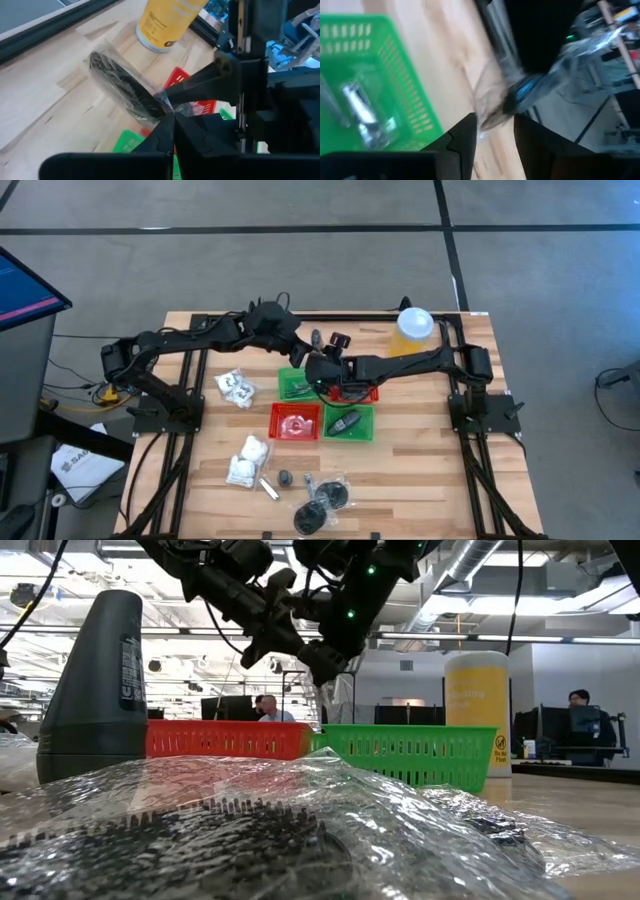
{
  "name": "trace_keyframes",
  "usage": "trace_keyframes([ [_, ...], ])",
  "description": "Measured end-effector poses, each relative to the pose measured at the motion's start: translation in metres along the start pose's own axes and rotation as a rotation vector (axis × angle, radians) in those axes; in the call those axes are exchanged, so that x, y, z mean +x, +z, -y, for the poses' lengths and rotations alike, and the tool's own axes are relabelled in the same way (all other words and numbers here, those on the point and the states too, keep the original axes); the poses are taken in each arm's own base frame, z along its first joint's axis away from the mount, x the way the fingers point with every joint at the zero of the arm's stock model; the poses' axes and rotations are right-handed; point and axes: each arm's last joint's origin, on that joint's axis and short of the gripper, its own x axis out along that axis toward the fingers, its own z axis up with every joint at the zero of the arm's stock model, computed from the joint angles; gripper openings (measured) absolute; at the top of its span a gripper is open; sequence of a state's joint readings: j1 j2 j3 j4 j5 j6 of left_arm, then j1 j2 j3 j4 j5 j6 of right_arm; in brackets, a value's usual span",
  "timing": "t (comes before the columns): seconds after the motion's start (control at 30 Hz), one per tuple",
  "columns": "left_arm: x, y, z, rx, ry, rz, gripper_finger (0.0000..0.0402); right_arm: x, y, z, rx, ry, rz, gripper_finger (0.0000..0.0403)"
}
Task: Pick & Place Travel size toiletries
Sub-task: Put the black hairbrush into the right red basket
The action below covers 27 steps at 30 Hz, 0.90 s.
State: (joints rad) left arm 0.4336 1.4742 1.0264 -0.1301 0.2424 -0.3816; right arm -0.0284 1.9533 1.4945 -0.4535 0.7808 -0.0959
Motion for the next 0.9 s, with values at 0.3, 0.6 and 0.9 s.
trace_keyframes([
  [0.3, 0.0006, -0.0004, 0.0019, 0.007, -0.001, 0.004, 0.0, 0.0003, 0.0029, 0.0056, 0.047, -0.151, 0.011, 0.008],
  [0.6, 0.0009, -0.0006, 0.0016, 0.007, 0.003, 0.004, 0.0, 0.0004, 0.002, 0.0063, 0.042, -0.147, 0.004, 0.0003],
  [0.9, 0.0011, -0.0008, 0.0013, 0.013, 0.005, 0.002, 0.0, -0.0017, 0.0005, 0.0042, 0.019, -0.131, -0.008, 0.0001],
])
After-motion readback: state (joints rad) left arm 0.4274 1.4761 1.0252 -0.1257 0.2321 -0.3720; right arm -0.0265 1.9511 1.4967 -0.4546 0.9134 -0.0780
